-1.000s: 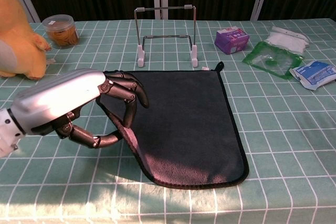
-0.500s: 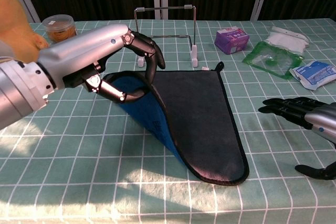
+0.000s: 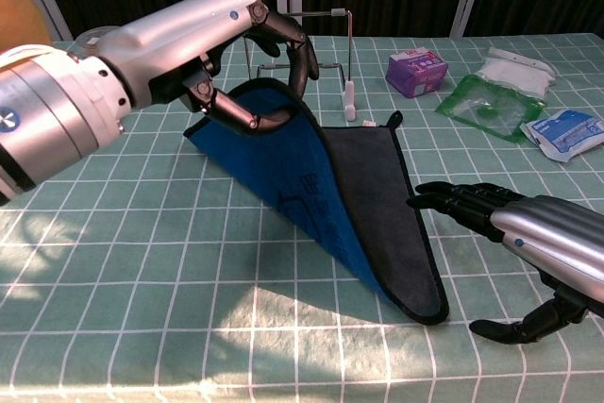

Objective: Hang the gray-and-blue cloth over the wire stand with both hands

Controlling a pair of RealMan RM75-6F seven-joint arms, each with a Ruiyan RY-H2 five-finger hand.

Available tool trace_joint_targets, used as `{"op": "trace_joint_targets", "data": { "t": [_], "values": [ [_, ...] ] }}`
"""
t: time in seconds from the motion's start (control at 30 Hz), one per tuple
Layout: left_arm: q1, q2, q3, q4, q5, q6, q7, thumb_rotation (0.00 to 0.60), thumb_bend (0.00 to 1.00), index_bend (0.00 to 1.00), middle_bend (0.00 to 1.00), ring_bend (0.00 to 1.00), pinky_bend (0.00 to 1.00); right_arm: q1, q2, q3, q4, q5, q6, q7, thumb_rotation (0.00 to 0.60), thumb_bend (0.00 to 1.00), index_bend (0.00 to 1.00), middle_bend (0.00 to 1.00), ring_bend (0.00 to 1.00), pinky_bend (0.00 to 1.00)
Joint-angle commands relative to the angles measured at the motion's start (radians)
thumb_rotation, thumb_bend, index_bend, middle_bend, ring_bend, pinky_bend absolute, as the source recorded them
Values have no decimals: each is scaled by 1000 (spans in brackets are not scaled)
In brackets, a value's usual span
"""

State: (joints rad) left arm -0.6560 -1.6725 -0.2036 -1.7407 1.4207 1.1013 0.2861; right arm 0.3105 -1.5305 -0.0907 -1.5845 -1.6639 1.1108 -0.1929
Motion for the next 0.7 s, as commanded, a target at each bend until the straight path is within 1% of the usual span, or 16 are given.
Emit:
{"op": "trace_joint_targets", "data": {
  "t": [0.03,0.23,0.47,0.57,0.7],
  "values": [
    [-8,1,-12,-11,-12,5,10,600,430,815,340,197,231,3,-5,-6,-13,4,-6,6,600,133,0,0,0,0],
    [-19,2,-31,-22,-40,14,23,600,430,815,342,198,231,-2,-50,0,13,0,25,22,600,132,0,0,0,0],
    [-28,2,-41,-29,-80,18,36,600,430,816,348,207,231,-12,-151,12,113,-29,94,78,600,145,10,0,0,0],
    [-31,5,-39,-30,-88,19,38,600,430,816,348,207,231,-10,-182,11,149,-37,106,97,600,178,107,0,0,0],
    [-34,9,-37,-33,-94,22,38,600,430,816,348,207,231,-12,-198,11,178,-34,115,99,600,216,255,0,0,0]
  ]
}}
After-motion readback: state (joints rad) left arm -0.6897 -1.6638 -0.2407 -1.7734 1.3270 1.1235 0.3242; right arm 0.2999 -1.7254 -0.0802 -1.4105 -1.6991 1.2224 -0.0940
